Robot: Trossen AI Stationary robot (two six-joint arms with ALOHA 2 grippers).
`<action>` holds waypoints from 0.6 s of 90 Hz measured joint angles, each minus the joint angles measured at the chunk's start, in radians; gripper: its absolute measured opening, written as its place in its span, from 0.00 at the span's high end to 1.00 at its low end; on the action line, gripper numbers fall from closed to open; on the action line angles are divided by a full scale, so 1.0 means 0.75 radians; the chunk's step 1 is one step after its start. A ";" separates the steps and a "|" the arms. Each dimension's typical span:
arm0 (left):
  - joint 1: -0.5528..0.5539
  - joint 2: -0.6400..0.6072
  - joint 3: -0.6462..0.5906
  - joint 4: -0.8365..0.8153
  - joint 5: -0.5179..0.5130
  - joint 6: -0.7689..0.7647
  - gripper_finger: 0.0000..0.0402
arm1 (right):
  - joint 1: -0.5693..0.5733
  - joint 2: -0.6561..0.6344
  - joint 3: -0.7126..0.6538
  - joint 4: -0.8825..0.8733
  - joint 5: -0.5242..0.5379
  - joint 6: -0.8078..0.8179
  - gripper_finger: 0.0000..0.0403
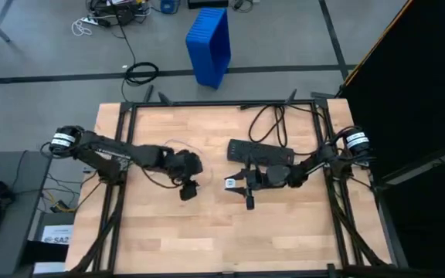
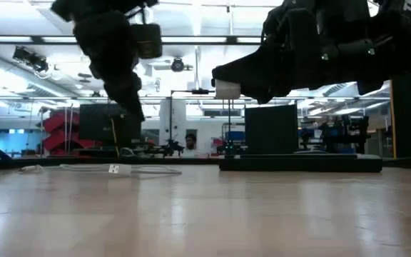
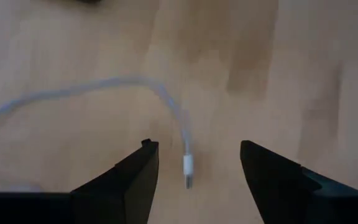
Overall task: Insert USB
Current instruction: Insert the white charger cable into the white charger adapter
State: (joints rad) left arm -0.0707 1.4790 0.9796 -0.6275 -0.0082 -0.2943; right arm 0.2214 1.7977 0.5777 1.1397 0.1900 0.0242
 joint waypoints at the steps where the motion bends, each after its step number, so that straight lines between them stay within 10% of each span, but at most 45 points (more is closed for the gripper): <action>1: 0.003 0.016 0.011 -0.012 0.002 0.004 0.47 | 0.000 0.000 0.000 0.001 -0.002 0.000 0.71; 54: 0.079 0.458 0.235 -0.228 0.158 0.113 0.47 | 0.008 -0.001 0.004 0.003 -0.008 0.000 0.71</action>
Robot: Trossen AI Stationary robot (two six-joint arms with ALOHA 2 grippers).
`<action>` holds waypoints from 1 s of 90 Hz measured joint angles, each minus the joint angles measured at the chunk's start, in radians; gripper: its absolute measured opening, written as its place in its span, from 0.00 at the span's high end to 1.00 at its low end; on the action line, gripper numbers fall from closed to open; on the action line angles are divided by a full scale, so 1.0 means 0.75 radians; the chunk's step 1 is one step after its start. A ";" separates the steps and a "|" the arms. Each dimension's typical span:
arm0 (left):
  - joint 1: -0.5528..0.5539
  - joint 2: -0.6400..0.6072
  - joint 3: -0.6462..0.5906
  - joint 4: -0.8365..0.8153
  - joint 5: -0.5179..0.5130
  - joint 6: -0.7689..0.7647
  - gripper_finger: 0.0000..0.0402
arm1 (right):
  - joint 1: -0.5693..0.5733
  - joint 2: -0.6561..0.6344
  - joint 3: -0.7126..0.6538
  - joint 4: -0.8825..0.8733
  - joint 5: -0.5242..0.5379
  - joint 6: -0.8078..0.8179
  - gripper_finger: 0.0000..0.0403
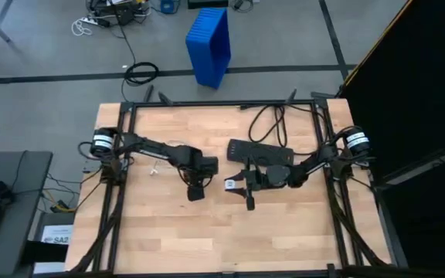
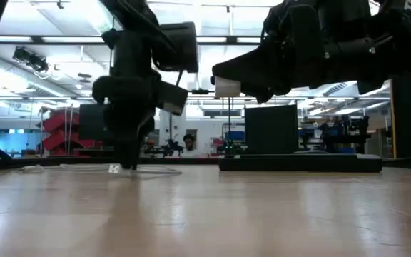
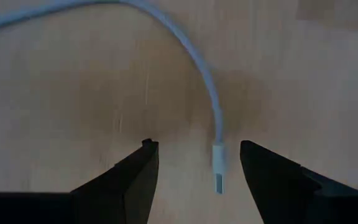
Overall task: Insert USB
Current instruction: Insert the white charger cable into the white charger adapter
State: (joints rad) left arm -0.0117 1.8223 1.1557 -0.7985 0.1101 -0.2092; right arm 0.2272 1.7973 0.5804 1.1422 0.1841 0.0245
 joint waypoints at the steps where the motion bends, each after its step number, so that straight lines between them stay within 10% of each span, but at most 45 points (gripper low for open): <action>1: 0.001 0.000 0.000 -0.004 0.000 0.000 0.47 | 0.000 0.000 0.000 0.000 0.000 0.000 0.71; 90: 0.025 0.062 0.007 0.059 0.066 0.010 0.63 | 0.000 0.000 0.000 -0.005 -0.004 -0.001 0.71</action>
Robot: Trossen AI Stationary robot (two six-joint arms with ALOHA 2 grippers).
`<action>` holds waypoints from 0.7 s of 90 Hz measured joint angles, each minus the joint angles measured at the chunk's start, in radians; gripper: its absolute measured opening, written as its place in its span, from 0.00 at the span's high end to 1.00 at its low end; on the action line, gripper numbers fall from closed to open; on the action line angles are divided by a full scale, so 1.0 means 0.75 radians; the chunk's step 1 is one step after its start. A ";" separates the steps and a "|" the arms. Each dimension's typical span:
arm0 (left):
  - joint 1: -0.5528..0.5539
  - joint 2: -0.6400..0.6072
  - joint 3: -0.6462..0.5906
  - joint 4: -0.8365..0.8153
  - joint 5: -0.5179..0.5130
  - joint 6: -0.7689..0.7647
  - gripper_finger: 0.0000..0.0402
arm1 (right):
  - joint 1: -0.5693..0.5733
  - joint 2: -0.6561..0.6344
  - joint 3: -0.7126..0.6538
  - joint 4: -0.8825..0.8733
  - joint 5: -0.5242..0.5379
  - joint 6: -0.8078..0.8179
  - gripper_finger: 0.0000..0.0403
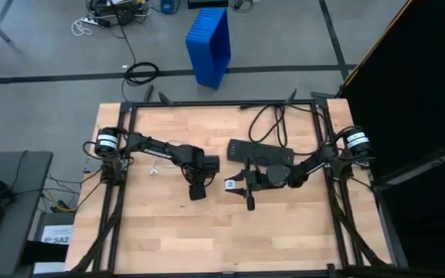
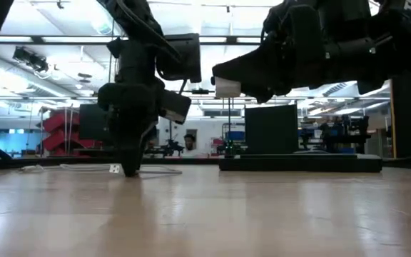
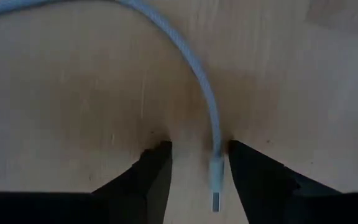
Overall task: Insert USB
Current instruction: Insert the white charger cable into the white charger adapter
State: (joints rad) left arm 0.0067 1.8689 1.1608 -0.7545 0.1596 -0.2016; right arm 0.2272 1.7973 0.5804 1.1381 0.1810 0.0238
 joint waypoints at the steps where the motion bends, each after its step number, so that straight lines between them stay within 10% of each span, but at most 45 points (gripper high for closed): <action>1: 0.000 0.000 0.001 -0.002 0.000 -0.001 0.63 | 0.000 0.000 0.000 0.000 0.000 0.000 0.71; 63: 0.000 0.007 0.053 -0.095 -0.011 0.027 0.63 | 0.000 0.000 0.000 -0.003 0.001 0.002 0.71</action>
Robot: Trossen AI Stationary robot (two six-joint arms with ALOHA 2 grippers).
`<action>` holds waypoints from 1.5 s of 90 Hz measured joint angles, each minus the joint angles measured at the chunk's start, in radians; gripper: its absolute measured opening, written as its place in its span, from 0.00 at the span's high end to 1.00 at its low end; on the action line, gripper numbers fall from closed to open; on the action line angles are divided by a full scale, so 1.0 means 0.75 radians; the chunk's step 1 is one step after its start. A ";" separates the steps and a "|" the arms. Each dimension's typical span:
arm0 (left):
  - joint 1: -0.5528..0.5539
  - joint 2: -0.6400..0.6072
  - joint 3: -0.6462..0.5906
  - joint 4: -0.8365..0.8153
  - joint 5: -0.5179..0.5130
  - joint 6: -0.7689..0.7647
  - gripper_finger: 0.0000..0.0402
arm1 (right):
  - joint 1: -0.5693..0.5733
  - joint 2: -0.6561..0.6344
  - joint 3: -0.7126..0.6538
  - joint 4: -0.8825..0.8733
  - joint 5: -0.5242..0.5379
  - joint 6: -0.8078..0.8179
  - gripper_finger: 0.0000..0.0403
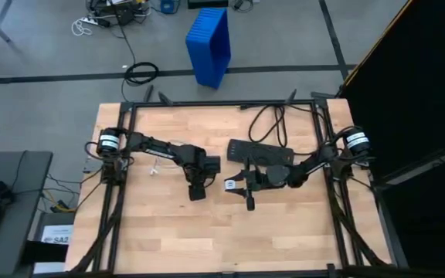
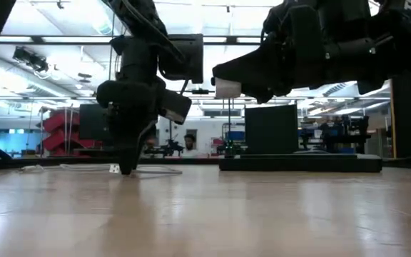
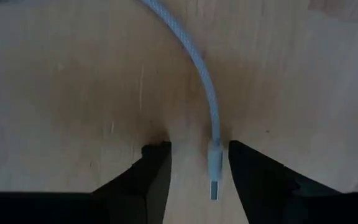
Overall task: Insert USB
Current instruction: Insert the white charger cable into the white charger adapter
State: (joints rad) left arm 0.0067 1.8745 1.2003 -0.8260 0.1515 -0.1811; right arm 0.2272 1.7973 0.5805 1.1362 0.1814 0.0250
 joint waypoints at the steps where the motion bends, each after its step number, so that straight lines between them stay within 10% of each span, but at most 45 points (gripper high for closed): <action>1: 0.000 0.000 0.000 0.000 -0.001 0.004 0.63 | 0.000 0.000 0.000 0.000 0.000 0.000 0.71; 80: -0.001 -0.004 0.000 0.021 0.000 0.099 0.97 | 0.000 0.000 0.000 0.000 0.000 0.001 0.71; 135: -0.001 -0.266 -0.014 0.456 -0.242 0.206 1.00 | 0.012 0.000 0.000 -0.017 -0.014 -0.001 0.71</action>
State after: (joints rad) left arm 0.0063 1.6748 1.1899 -0.4839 -0.0299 -0.0269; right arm 0.2363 1.7973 0.5808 1.1233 0.1707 0.0246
